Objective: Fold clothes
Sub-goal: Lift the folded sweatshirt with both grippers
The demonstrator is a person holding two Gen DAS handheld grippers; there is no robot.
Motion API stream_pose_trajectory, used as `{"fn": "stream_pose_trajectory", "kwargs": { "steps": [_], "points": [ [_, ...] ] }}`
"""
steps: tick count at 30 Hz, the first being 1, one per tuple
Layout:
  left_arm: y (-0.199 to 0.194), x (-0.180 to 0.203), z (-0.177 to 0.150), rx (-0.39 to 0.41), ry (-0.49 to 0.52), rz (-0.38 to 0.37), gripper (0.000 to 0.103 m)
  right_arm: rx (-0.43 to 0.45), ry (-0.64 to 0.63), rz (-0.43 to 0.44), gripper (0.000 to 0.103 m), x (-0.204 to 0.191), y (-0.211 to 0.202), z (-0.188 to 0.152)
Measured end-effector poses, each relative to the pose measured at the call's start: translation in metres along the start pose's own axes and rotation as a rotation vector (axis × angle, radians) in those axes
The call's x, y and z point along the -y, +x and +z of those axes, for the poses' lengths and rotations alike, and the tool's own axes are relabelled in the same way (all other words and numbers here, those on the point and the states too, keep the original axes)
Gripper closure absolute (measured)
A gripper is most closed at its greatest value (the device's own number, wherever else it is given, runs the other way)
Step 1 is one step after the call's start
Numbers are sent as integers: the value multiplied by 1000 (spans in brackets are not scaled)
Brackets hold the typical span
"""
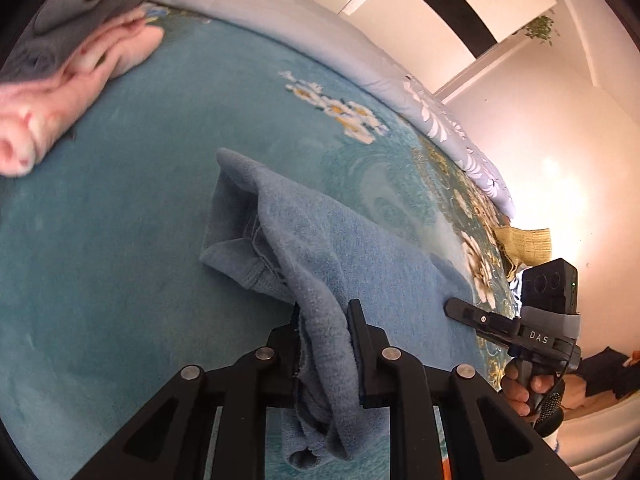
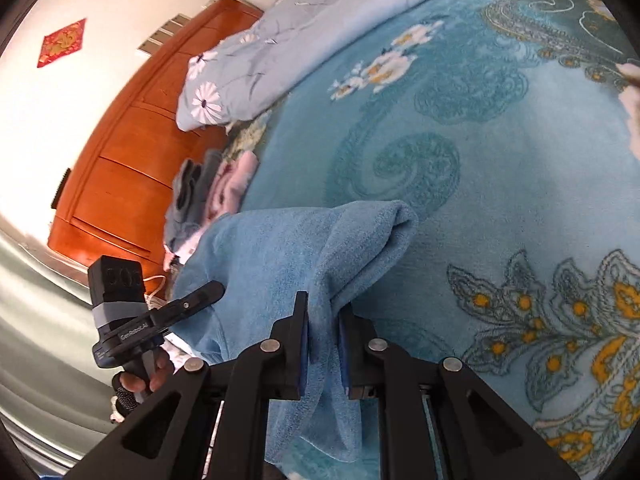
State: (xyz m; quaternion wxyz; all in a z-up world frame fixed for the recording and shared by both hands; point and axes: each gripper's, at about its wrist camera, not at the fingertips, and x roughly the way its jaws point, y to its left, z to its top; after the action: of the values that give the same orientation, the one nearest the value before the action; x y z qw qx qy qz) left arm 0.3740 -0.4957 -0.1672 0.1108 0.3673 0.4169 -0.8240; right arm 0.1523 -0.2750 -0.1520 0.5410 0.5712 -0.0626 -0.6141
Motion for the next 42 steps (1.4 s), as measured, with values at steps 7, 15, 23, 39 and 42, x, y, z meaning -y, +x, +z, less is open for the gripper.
{"fn": "stream_pose_trajectory", "kwargs": {
  "steps": [7,15,23,39,42],
  "points": [
    [-5,-16,-2,18,-66,-89,63,13,17,-12,83,10,-2,-8],
    [16,-22,-4,-19,-95,-103,54,20,104,29,68,24,1,-16],
    [9,-10,-4,14,-48,-81,76,33,62,46,92,7,-4,-11],
    [-122,-38,60,191,42,-189,78,34,-175,48,92,-142,1,48],
    [-169,-60,81,265,64,-153,78,11,-253,84,92,-186,25,64]
  ]
}}
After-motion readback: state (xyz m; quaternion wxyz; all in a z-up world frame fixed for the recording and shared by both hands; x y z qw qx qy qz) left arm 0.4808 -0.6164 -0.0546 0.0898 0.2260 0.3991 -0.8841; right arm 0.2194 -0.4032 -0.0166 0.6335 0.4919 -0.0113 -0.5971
